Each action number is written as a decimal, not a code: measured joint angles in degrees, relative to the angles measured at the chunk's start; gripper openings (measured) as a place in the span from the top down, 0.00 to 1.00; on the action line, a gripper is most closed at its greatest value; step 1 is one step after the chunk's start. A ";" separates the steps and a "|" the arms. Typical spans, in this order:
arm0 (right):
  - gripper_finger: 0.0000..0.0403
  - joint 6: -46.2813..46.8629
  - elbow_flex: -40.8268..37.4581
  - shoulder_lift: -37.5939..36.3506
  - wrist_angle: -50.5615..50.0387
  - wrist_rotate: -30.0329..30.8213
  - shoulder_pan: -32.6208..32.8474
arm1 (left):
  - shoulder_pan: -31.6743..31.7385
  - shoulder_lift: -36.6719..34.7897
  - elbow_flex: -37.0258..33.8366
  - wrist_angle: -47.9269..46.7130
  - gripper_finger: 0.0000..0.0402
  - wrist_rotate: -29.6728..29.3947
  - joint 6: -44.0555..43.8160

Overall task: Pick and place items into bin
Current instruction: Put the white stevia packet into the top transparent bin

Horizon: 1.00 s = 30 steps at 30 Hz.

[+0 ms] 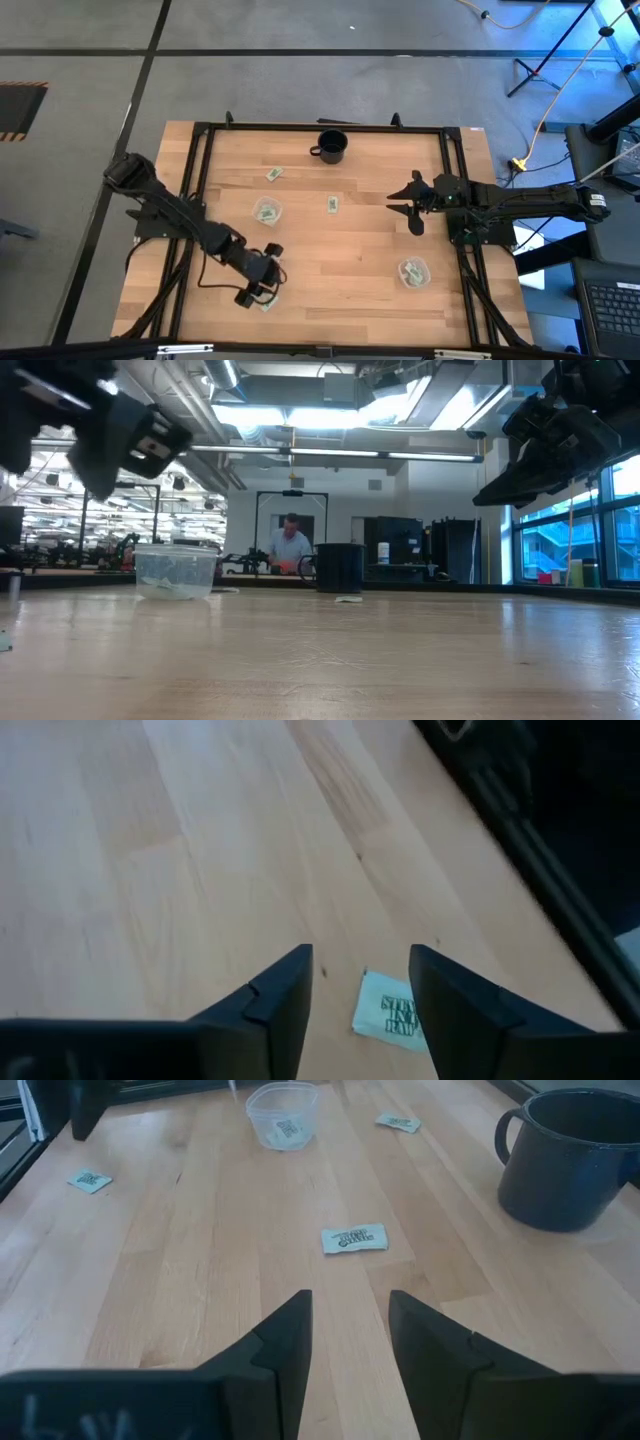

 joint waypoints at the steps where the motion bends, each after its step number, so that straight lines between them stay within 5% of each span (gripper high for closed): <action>1: 0.66 0.00 0.00 0.01 0.00 -0.01 -0.01 | -0.93 0.55 0.49 -0.60 0.60 -1.45 -0.14; 12: 0.66 1.05 0.00 0.01 0.08 0.04 0.01 | -10.14 7.08 14.21 -19.98 0.62 -16.45 -1.11; 30: 0.66 4.32 0.00 -0.01 0.14 1.49 0.00 | -19.54 22.64 20.82 -25.45 0.62 -17.87 -11.32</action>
